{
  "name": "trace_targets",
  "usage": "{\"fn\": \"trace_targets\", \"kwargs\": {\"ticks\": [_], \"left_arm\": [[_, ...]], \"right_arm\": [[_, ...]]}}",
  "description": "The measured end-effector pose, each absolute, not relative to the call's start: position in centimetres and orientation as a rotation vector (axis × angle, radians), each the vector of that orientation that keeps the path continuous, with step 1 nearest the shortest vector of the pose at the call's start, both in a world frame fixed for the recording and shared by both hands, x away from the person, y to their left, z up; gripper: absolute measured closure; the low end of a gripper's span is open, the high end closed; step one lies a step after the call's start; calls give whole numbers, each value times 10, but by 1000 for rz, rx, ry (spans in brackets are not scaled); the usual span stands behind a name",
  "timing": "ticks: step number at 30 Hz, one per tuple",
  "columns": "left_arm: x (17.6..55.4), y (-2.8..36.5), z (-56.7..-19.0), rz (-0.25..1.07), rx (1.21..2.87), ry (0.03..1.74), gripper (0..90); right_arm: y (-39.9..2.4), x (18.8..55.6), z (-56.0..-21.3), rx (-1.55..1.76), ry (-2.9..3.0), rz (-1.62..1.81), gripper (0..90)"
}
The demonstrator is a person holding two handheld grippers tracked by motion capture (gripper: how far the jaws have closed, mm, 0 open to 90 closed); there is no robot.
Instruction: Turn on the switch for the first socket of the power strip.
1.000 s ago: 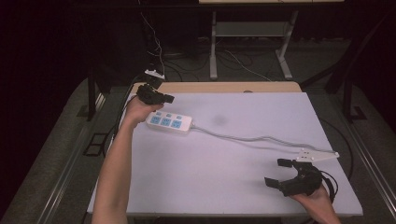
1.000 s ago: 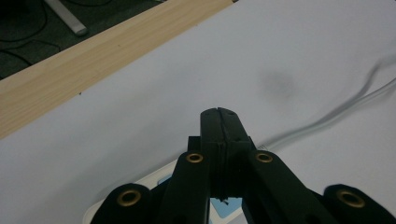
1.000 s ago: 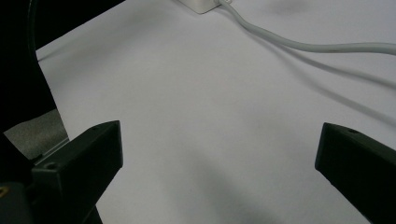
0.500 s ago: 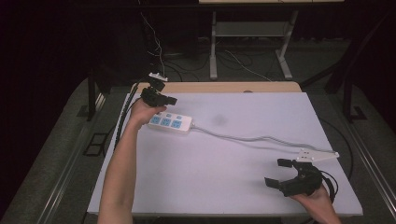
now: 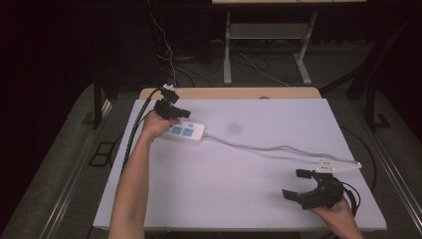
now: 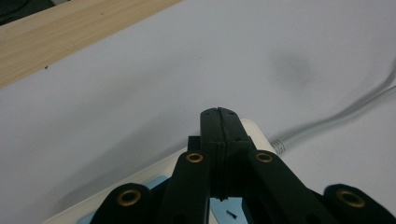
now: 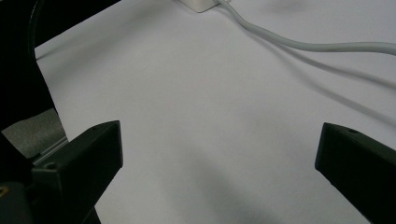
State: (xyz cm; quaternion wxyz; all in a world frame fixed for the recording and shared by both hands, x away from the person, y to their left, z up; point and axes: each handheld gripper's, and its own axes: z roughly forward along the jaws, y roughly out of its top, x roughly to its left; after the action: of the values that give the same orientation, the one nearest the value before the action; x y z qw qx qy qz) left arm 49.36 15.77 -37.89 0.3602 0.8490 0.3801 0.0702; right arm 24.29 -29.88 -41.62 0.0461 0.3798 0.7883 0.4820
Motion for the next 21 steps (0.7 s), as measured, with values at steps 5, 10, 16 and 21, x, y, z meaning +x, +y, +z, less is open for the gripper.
{"fn": "trace_targets", "kwargs": {"ticks": [5, 10, 16, 21], "left_arm": [[493, 156, -383, 180, 2193, 975, 892], [493, 158, -392, 170, 2194, 993, 892], [494, 158, -399, 158, 2184, 1010, 892], [494, 154, -403, 147, 2182, 1013, 892]], "right_arm": [[-298, 243, -416, 1160, 2404, 1470, 4], [-298, 243, -417, 1156, 2410, 1462, 4], [-298, 244, -417, 1155, 2412, 1463, 4], [-298, 244, -418, 1151, 2417, 1452, 4]]}}
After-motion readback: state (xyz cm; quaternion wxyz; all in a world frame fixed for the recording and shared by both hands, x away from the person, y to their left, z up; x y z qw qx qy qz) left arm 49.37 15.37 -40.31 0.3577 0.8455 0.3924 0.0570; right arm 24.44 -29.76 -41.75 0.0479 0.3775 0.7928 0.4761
